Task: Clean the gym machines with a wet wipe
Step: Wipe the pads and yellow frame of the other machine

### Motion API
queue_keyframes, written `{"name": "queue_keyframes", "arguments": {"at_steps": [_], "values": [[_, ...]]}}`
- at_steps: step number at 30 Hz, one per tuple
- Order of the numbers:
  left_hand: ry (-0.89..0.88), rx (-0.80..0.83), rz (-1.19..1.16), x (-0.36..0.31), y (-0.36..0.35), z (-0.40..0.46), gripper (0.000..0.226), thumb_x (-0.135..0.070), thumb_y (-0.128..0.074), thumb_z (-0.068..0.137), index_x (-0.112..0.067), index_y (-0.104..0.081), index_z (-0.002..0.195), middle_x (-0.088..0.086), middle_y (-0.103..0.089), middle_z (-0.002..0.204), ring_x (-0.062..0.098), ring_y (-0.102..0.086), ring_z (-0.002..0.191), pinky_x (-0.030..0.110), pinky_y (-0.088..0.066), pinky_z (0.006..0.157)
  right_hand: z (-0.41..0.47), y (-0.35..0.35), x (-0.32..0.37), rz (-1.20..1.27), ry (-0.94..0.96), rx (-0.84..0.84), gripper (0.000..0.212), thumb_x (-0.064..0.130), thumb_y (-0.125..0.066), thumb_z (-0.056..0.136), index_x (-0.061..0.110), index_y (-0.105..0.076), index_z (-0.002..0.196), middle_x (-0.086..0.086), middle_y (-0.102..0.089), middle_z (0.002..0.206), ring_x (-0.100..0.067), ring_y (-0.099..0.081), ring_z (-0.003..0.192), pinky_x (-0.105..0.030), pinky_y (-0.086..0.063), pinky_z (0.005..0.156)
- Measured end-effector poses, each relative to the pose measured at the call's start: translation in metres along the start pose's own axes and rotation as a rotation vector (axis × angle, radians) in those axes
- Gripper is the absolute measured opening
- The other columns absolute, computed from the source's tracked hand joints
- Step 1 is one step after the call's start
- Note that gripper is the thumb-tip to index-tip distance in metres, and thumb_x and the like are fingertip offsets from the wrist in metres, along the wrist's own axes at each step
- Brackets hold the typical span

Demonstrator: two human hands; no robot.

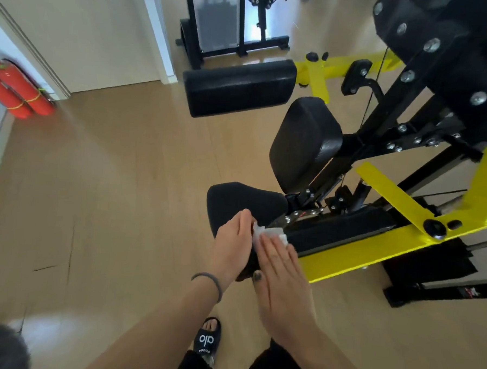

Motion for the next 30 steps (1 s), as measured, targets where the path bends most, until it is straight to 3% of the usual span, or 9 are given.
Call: {"name": "queue_keyframes", "arguments": {"at_steps": [4,7,9,13,16,18,23,27,30], "values": [[-0.002,0.142,-0.141,0.015,0.006,0.006,0.037,-0.048,-0.039,0.099,-0.02,-0.061,0.089,0.009,-0.063,0.088,0.027,-0.064,0.085,0.04,-0.058,0.074,0.004,0.002,-0.012,-0.128,0.072,0.012,0.057,0.035,-0.007,0.108,0.014,-0.037,0.153,-0.004,-0.035,0.161,-0.02,-0.022,0.153,-0.043,-0.021,0.12],[-0.077,0.219,0.018,0.019,0.013,0.013,0.041,-0.053,-0.032,0.1,-0.023,-0.057,0.089,0.007,-0.062,0.086,0.027,-0.063,0.086,0.047,-0.055,0.082,0.006,0.019,-0.057,-0.096,-0.194,-0.073,0.056,0.035,-0.01,0.109,0.013,-0.039,0.151,-0.004,-0.038,0.16,-0.016,-0.021,0.154,-0.042,-0.019,0.125],[-0.102,0.266,0.111,0.02,0.015,0.016,0.042,-0.05,-0.03,0.104,-0.021,-0.057,0.089,0.006,-0.063,0.086,0.024,-0.063,0.084,0.046,-0.053,0.083,0.003,0.02,-0.044,-0.071,-0.288,-0.123,0.057,0.036,-0.011,0.109,0.011,-0.039,0.151,-0.004,-0.036,0.16,-0.017,-0.021,0.154,-0.045,-0.019,0.125],[0.001,0.349,0.011,0.037,0.02,0.026,0.045,-0.055,-0.037,0.095,-0.022,-0.061,0.076,0.004,-0.063,0.077,0.025,-0.058,0.074,0.048,-0.048,0.077,-0.001,-0.01,0.044,-0.082,-0.104,-0.04,0.058,0.035,-0.012,0.107,0.01,-0.036,0.154,-0.006,-0.034,0.162,-0.021,-0.023,0.153,-0.046,-0.021,0.12],[0.126,0.406,-0.092,0.047,0.024,0.032,0.049,-0.047,-0.037,0.102,-0.011,-0.07,0.095,0.015,-0.073,0.095,0.034,-0.069,0.093,0.047,-0.057,0.09,0.003,-0.016,0.057,-0.146,-0.086,-0.005,0.058,0.036,-0.026,0.104,0.01,-0.033,0.155,-0.007,-0.032,0.163,-0.023,-0.021,0.154,-0.045,-0.019,0.121],[0.13,0.422,-0.122,0.045,0.024,0.032,0.052,-0.043,-0.037,0.104,-0.001,-0.067,0.101,0.022,-0.07,0.099,0.038,-0.067,0.098,0.05,-0.055,0.093,0.004,-0.019,0.059,-0.214,-0.026,0.04,0.058,0.038,-0.02,0.107,0.01,-0.03,0.157,-0.007,-0.027,0.165,-0.023,-0.015,0.155,-0.045,-0.016,0.122],[0.057,0.371,-0.011,0.028,0.02,0.027,0.048,-0.061,-0.038,0.086,-0.019,-0.062,0.079,0.002,-0.063,0.075,0.021,-0.062,0.077,0.053,-0.054,0.088,0.011,-0.011,0.049,-0.242,0.084,0.136,0.056,0.039,-0.017,0.109,0.014,-0.034,0.156,-0.005,-0.033,0.162,-0.021,-0.024,0.153,-0.043,-0.016,0.123],[-0.08,0.34,0.083,0.0,0.016,0.016,0.041,-0.044,-0.032,0.105,-0.017,-0.053,0.082,-0.002,-0.056,0.078,0.017,-0.056,0.079,0.042,-0.05,0.083,0.022,0.021,-0.014,-0.301,-0.183,0.096,0.056,0.041,-0.015,0.106,0.018,-0.046,0.147,-0.004,-0.049,0.152,-0.02,-0.033,0.148,-0.037,-0.007,0.126],[-0.198,0.433,0.258,-0.017,-0.003,0.002,0.035,-0.032,-0.028,0.109,-0.012,-0.056,0.1,0.002,-0.058,0.093,0.02,-0.056,0.093,0.036,-0.045,0.085,0.023,0.047,-0.086,-0.27,-0.46,0.022,0.07,0.044,0.003,0.101,0.019,-0.032,0.156,0.0,-0.03,0.164,-0.015,-0.014,0.155,-0.037,-0.001,0.127]]}}
Point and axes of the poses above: each hand's wrist, its own z-axis towards the middle knuckle, its own y-axis out of the back of the hand, x = y × z, the point moved 9 cm from there along z, towards the middle knuckle
